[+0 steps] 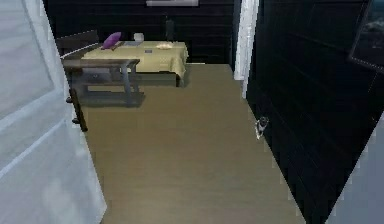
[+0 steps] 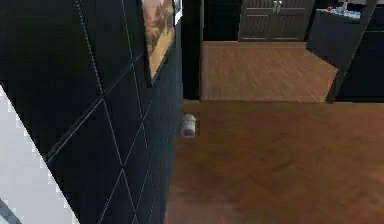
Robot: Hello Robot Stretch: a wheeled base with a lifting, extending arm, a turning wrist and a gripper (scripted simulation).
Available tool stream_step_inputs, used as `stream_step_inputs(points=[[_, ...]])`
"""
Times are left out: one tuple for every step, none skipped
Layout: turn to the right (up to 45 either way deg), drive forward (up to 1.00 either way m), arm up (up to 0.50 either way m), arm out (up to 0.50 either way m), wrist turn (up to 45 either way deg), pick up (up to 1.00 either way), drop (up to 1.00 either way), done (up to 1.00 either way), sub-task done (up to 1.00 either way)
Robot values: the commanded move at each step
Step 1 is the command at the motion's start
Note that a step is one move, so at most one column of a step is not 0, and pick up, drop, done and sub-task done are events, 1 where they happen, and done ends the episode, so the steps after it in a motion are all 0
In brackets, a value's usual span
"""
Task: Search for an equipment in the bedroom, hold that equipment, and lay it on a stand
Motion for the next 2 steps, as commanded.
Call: stream_step_inputs(points=[[-9.0, 0.0, 0.0, 0.0, 0.0, 0.0, 0.0, 0.0, 0.0], [0.0, 1.0, 0.0, 0.0, 0.0, 0.0, 0.0, 0.0, 0.0]])
